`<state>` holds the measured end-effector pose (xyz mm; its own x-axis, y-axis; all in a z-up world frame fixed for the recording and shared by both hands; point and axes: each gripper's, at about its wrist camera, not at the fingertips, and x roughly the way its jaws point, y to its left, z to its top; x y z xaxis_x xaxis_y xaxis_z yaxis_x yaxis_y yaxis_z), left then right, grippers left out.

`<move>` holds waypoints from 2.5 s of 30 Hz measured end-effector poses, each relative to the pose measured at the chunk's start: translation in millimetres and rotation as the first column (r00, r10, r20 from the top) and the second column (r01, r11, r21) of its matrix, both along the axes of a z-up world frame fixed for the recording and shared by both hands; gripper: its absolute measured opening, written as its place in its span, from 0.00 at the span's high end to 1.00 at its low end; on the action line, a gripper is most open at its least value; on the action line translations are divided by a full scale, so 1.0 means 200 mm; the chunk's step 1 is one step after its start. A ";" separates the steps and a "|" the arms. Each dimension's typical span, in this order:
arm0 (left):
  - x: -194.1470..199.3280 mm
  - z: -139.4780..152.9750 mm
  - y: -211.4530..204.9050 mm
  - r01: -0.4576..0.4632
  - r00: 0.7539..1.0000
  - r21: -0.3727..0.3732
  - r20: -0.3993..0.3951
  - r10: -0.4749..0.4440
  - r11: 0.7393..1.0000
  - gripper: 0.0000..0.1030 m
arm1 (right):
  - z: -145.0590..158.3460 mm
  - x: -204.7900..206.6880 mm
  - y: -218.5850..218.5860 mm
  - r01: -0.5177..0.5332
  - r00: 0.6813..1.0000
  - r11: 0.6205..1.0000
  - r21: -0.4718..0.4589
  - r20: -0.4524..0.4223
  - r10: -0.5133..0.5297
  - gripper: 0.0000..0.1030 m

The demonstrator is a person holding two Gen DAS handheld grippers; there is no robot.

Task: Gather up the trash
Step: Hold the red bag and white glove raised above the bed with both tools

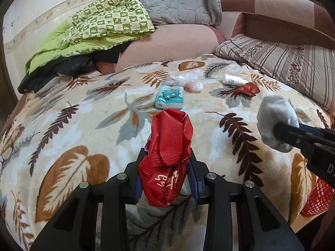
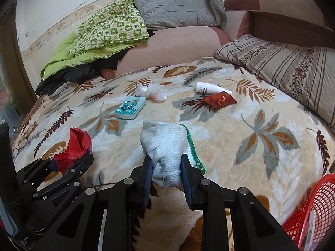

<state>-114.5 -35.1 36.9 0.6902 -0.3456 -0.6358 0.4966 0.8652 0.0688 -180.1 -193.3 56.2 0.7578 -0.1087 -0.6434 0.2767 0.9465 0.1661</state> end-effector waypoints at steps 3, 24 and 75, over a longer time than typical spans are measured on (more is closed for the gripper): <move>-0.01 0.00 0.00 0.007 1.000 0.002 0.009 -0.007 1.000 0.67 | 0.00 0.00 -0.01 0.008 1.000 1.000 0.008 -0.002 -0.008 0.72; -0.01 0.01 0.00 0.011 1.000 -0.003 0.011 -0.011 1.000 0.67 | -0.01 0.01 -0.01 0.012 1.000 1.000 0.025 -0.006 -0.012 0.72; -0.04 0.03 -0.01 0.034 0.999 -0.034 0.024 -0.033 0.999 0.67 | 0.00 0.00 -0.02 0.025 1.000 0.999 0.026 -0.005 -0.025 0.72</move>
